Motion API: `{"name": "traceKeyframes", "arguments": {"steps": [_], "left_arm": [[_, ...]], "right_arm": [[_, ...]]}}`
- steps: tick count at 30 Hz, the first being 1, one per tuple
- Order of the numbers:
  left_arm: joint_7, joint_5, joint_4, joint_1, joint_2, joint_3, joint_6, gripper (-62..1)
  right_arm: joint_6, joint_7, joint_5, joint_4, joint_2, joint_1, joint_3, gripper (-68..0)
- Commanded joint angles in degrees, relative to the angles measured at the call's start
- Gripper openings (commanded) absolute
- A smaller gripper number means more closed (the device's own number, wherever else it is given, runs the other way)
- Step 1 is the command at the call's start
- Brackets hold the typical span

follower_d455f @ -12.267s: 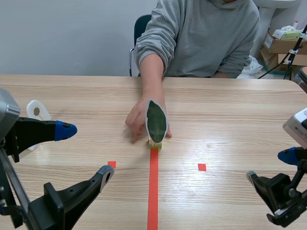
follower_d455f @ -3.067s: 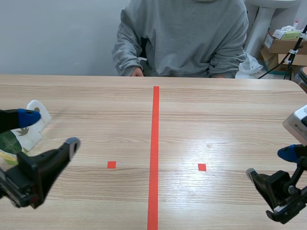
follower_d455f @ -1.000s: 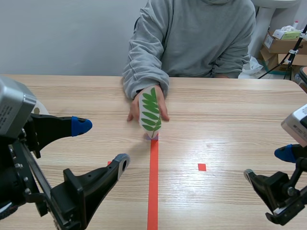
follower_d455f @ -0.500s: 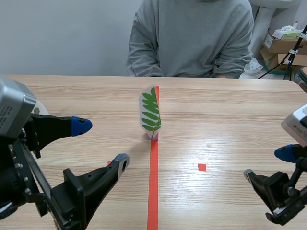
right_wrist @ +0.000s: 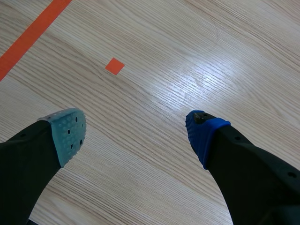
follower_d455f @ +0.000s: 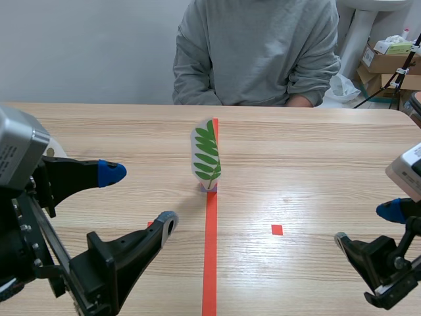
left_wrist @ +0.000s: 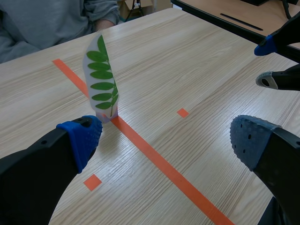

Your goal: Do the leaf sorting experiment

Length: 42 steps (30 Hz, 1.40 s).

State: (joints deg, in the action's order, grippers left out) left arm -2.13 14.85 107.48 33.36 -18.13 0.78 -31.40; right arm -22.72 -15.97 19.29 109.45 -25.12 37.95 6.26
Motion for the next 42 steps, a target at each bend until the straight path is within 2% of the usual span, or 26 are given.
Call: {"name": "traceKeyframes", "arguments": {"steps": [1,14,20,23,27,31,36,42], "left_arm": [[0.76,0.59,0.96,0.26,0.17,0.37,-0.04,-2.4],[0.76,0.55,0.96,0.26,0.17,0.37,0.11,-2.4],[0.74,-0.13,0.96,0.11,0.15,0.37,0.15,-2.4],[0.76,-0.92,0.96,0.09,0.17,0.37,0.39,-2.4],[0.79,-0.92,0.96,0.09,0.17,0.37,0.39,-2.4],[0.79,-0.92,0.96,0.09,0.22,-0.07,0.61,-2.4],[0.59,-0.94,0.96,0.11,2.43,-4.07,0.59,-2.4],[0.55,-0.92,0.96,0.11,4.85,-8.63,0.59,-2.4]], "right_arm": [[0.42,0.68,0.37,0.68,-0.57,-0.66,0.48,-23.4],[0.61,0.57,0.17,0.68,-0.57,-0.68,0.48,-23.4],[0.63,-1.99,0.17,0.68,-0.63,-1.05,0.48,-23.3],[0.17,-4.28,0.2,0.68,-1.4,-3.02,0.48,-18.3],[-3.28,-5.53,0.24,0.61,-3.5,-7.63,0.48,-17.3],[-9.14,-5.79,0.39,-1.86,-5.07,-15.06,0.33,-17.3],[-14.82,-5.73,1.97,-12.17,-7.5,-28.68,-3.91,-17.3],[-17.05,-3.87,3.04,-26.97,-7.87,-45.35,-14.47,-17.3]]}}
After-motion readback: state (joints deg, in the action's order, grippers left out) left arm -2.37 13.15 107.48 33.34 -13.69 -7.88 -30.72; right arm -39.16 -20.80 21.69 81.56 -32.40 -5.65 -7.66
